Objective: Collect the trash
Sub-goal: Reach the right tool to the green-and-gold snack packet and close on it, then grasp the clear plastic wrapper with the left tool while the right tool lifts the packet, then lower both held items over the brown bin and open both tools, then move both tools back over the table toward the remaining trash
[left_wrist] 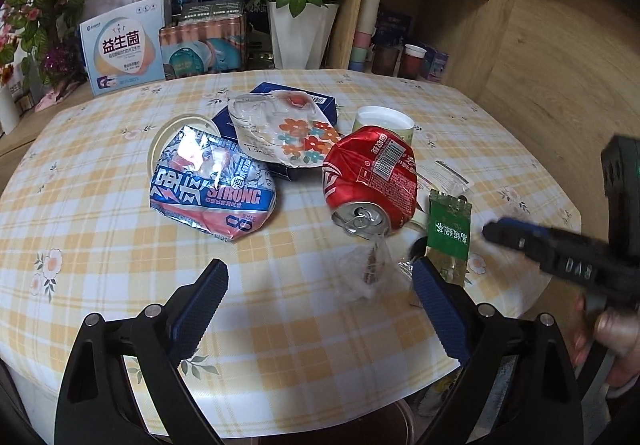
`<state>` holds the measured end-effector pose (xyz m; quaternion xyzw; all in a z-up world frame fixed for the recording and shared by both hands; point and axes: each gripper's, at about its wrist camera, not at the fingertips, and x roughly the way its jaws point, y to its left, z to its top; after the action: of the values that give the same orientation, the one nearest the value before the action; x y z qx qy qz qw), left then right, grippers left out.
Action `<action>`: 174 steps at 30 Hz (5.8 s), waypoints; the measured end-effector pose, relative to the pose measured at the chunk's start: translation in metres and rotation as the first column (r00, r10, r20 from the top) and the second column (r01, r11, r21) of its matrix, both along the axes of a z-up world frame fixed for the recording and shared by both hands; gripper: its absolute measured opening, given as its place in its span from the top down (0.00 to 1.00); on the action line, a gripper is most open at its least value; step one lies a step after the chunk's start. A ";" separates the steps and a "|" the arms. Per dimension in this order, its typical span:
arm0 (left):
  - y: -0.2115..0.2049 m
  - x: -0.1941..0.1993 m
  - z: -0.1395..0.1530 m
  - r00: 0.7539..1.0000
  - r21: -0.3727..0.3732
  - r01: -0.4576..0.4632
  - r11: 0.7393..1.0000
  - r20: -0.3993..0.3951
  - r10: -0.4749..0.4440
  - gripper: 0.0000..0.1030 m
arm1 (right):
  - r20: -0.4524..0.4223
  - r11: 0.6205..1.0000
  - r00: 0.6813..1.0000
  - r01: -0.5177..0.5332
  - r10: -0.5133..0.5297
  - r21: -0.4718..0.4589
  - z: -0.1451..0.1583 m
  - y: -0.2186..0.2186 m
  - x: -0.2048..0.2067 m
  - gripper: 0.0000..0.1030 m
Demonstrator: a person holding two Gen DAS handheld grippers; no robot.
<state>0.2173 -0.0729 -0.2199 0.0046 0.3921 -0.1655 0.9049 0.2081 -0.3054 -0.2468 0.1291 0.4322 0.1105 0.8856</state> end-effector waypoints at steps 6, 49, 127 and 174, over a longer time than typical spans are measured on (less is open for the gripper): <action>0.017 0.004 0.001 0.999 -0.006 -0.046 0.999 -0.001 0.046 0.13 | -0.024 0.999 0.998 0.050 -0.049 0.013 -0.014 0.023 0.005 0.24; -0.011 0.003 -0.012 0.995 -0.111 0.021 0.994 -0.100 -0.032 0.78 | 0.096 0.996 0.992 0.083 -0.085 0.025 0.016 -0.007 -0.027 0.72; 0.065 -0.180 -0.008 0.992 -0.222 -0.099 0.970 -0.098 0.078 0.78 | 0.281 0.981 0.957 0.117 -0.069 -0.156 0.028 0.049 -0.163 0.06; 0.105 -0.164 0.016 0.953 -0.118 -0.284 0.952 0.072 0.293 0.06 | 0.250 0.971 0.968 0.075 -0.016 -0.228 0.027 0.049 -0.151 0.06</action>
<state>0.0535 0.0320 -0.2035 -0.0936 0.3387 -0.0519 0.9348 0.0570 -0.2562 -0.2193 0.0182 0.3257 0.0529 0.9438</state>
